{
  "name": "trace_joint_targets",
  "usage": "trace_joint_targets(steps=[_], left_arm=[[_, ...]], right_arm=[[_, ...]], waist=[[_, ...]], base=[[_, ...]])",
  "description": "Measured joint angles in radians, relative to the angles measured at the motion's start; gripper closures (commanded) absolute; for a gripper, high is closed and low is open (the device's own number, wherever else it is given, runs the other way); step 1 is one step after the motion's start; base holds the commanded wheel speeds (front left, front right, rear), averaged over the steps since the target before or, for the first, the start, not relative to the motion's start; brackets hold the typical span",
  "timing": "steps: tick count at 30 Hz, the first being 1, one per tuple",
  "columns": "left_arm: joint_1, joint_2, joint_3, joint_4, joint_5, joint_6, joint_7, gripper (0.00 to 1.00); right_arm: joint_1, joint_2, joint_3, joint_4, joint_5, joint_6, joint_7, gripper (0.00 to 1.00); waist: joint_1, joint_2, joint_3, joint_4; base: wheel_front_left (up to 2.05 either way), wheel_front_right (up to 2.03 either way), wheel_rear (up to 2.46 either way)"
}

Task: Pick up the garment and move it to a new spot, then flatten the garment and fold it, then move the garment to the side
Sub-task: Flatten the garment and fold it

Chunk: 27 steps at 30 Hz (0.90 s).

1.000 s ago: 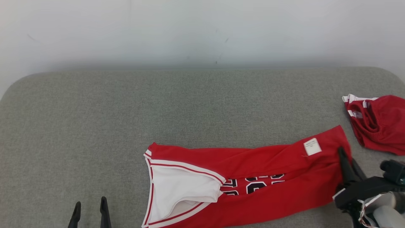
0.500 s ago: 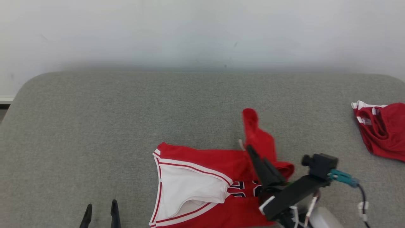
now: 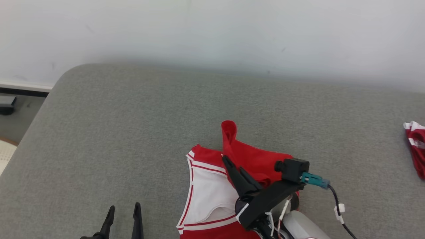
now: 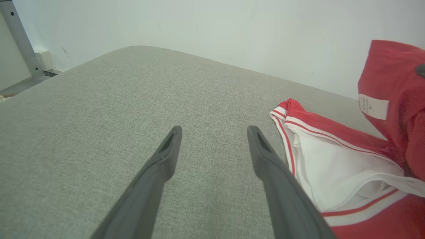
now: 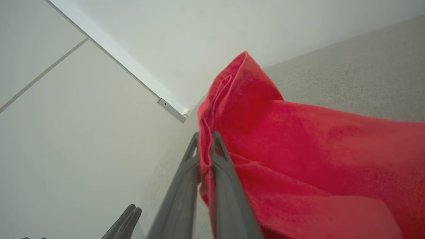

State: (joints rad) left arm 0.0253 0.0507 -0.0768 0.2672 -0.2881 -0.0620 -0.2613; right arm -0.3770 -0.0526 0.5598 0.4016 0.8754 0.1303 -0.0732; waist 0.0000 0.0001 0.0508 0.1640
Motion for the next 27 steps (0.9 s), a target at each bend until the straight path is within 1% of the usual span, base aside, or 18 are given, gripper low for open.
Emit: trace_joint_targets(steps=[8, 12, 13, 14, 15, 19, 22, 25, 27], left_arm=[[-0.031, 0.000, -0.034, 0.021, -0.012, 0.000, 0.000, 0.00], [-0.044, 0.000, -0.045, 0.037, -0.016, 0.000, 0.000, 0.00], [-0.051, 0.000, -0.046, 0.038, -0.016, 0.000, 0.000, 0.00], [-0.054, 0.000, -0.046, 0.039, -0.017, 0.000, 0.000, 0.00], [-0.054, 0.000, -0.044, 0.042, -0.017, 0.000, 0.000, 0.00], [-0.054, 0.000, -0.032, 0.044, -0.018, 0.000, 0.000, 0.00], [-0.053, 0.000, -0.018, 0.045, -0.018, 0.000, 0.000, 0.00], [-0.049, 0.000, -0.007, 0.044, -0.018, 0.000, 0.000, 0.00], [-0.046, 0.000, 0.003, 0.041, -0.018, 0.000, 0.000, 0.00]], right_arm=[[-0.087, 0.002, 0.142, 0.161, 0.116, 0.000, -0.095, 1.00], [-0.122, 0.001, 0.202, 0.242, 0.178, 0.000, -0.124, 1.00], [-0.129, 0.001, 0.217, 0.258, 0.194, 0.000, -0.132, 0.77], [-0.137, 0.001, 0.230, 0.267, 0.206, 0.000, -0.140, 0.21], [-0.144, 0.000, 0.243, 0.267, 0.225, 0.000, -0.145, 0.00], [-0.172, 0.002, 0.278, 0.264, 0.267, 0.000, -0.162, 0.00], [-0.201, 0.002, 0.278, 0.249, 0.276, 0.000, -0.179, 0.00], [-0.219, -0.007, 0.237, 0.224, 0.243, 0.000, -0.188, 0.00], [-0.218, -0.034, 0.168, 0.186, 0.192, 0.000, -0.188, 0.00]], waist=[[0.0000, 0.0000, 0.017, 0.051], [0.0000, 0.0000, 0.026, 0.066], [0.0000, 0.0000, 0.027, 0.069], [0.0001, 0.0000, 0.029, 0.070], [0.0001, 0.0000, 0.030, 0.071], [0.0000, 0.0000, 0.030, 0.063], [0.0000, 0.0000, 0.027, 0.048], [0.0001, 0.0000, 0.021, 0.031], [0.0000, 0.0000, 0.017, 0.018]], base=[[0.00, 0.00, 0.00], [0.00, 0.00, 0.00], [0.00, 0.00, 0.00], [0.00, 0.00, 0.00], [0.00, 0.00, 0.00], [0.00, 0.00, 0.00], [0.00, 0.00, 0.00], [0.00, 0.00, 0.00], [0.00, 0.00, 0.00]])
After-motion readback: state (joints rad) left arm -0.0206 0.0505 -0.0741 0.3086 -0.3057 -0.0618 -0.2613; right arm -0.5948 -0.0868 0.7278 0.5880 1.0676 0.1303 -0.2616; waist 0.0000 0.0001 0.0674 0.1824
